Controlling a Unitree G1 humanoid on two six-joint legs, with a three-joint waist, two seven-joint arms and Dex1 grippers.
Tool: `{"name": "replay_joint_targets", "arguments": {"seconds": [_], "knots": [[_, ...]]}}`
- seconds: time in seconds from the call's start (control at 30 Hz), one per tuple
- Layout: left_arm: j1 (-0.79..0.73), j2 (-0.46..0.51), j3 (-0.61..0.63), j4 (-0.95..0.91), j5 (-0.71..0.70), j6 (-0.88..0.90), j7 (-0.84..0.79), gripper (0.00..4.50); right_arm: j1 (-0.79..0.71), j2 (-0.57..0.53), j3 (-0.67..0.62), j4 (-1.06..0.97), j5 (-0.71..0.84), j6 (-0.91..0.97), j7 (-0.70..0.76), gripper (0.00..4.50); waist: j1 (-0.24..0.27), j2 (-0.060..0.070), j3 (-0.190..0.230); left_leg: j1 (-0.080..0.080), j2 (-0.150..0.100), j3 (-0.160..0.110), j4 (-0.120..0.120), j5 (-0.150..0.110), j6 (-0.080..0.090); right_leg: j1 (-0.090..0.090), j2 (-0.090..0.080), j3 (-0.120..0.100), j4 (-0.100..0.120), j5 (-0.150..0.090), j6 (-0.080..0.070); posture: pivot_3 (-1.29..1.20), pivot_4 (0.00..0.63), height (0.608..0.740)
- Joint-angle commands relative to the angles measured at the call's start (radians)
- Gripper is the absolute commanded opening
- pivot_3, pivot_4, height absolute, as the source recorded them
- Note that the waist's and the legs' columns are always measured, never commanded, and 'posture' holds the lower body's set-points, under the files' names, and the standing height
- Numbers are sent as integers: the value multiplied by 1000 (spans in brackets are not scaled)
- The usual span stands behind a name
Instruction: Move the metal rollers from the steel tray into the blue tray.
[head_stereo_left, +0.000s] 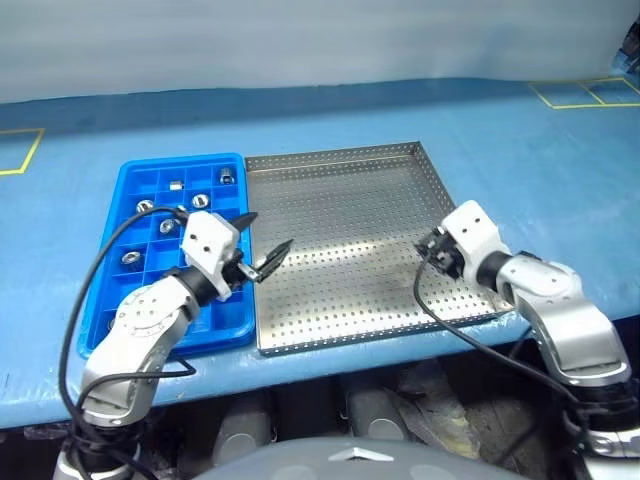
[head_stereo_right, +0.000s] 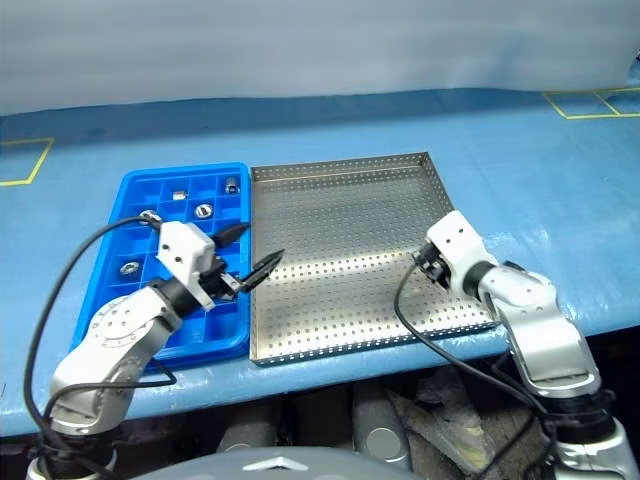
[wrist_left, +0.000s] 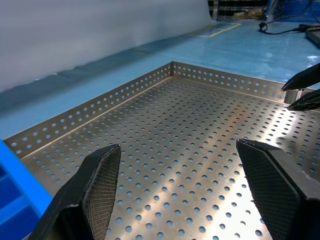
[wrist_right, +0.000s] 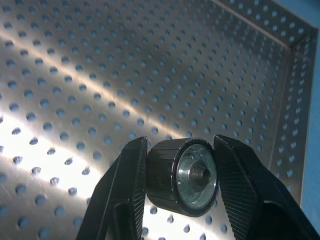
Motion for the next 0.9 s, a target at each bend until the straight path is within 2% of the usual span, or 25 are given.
{"name": "replay_joint_targets", "arguments": {"seconds": [0.03,0.23,0.33,0.43,0.67,0.9], "knots": [[47,31,153,-94,-49,-8,7,4023,-71,96,38,-19,59,-70,1,1719,3,0,0,0,0,0,0,0,0,-1,0,0,0,0,0,-97,150,740],[258,129,449,-274,-169,69,-40,4023,-187,186,219,82,96,-104,108,1719,30,-1,1,-2,1,0,-1,-1,0,-2,-3,-3,-1,-1,-1,11,150,740],[373,140,593,-334,-224,87,-50,4023,-263,265,305,163,94,-166,148,1719,44,0,1,-2,0,0,-2,0,-1,-2,-8,-10,-1,-2,-3,67,150,740],[478,124,678,-379,-261,95,-49,4023,-321,340,371,223,99,-214,187,1719,76,0,1,-2,0,-3,-2,0,-1,-1,-8,-13,-1,-3,-5,148,150,740],[774,57,723,-406,-353,-64,-12,4023,-397,476,514,315,115,-258,292,1719,134,-1,1,-2,-1,-9,-3,2,-5,0,-10,-19,-1,-5,-8,263,150,740],[938,42,619,-406,-342,-217,63,4023,-406,539,558,417,95,-301,314,1719,172,1,2,-2,-2,-13,-4,2,-5,0,-10,-24,0,-6,-9,318,150,740]]}}
